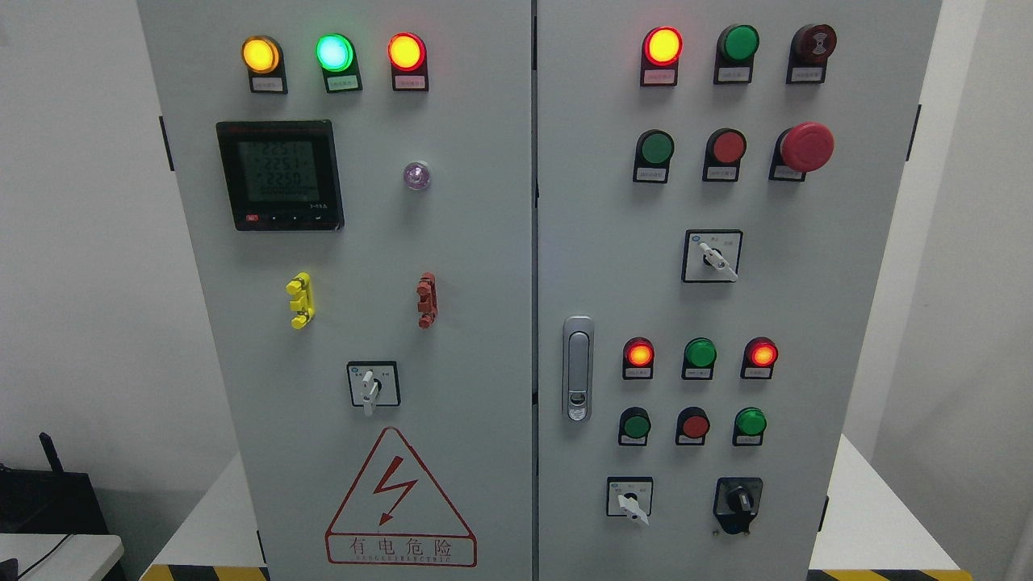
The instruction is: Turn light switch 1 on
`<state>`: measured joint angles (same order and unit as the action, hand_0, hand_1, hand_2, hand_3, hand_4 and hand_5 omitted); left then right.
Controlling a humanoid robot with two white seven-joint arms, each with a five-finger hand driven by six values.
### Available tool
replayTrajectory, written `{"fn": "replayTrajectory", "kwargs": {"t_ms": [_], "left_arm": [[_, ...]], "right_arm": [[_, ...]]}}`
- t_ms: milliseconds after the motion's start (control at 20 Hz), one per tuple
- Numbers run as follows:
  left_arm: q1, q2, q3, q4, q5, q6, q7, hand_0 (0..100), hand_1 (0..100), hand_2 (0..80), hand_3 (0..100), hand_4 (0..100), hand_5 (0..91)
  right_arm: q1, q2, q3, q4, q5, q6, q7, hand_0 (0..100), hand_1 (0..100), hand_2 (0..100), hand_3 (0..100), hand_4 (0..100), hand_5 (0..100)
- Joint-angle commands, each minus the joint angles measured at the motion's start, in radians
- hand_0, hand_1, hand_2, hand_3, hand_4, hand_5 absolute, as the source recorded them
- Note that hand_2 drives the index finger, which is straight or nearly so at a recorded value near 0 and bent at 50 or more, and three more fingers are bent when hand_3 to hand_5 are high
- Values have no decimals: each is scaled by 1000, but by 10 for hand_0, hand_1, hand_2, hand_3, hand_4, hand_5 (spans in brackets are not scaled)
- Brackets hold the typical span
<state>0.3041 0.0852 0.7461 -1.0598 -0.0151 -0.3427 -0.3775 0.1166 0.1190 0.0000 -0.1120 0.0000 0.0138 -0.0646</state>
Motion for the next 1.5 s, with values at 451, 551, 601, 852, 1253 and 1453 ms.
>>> {"fn": "replayTrajectory", "kwargs": {"t_ms": [451,551,601,852,1253,1453], "left_arm": [[-68,54,131,-594,107,-10,-90,242,282,410,657,721,570],[-68,71,88,-615,123,-10,-80,234,284,412,658,722,573],[-69,73,67,-632,123,-10,-69,230,283,412,657,721,573],[-108,77,-65,-680,124,-5,45,219,277,411,649,714,571],[-131,77,-292,-787,121,5,147,206,268,416,652,711,607],[-183,77,-350,-801,115,41,187,200,267,414,652,711,612]], "right_arm": [[0,1,17,0,-25,0,0,120,389,0,0,0,0],[0,-1,17,0,-25,0,0,120,389,0,0,0,0],[0,-1,17,0,-25,0,0,120,389,0,0,0,0],[0,-1,17,0,-25,0,0,120,389,0,0,0,0],[0,1,17,0,-25,0,0,120,389,0,0,0,0],[0,-1,17,0,-25,0,0,120,389,0,0,0,0]]}}
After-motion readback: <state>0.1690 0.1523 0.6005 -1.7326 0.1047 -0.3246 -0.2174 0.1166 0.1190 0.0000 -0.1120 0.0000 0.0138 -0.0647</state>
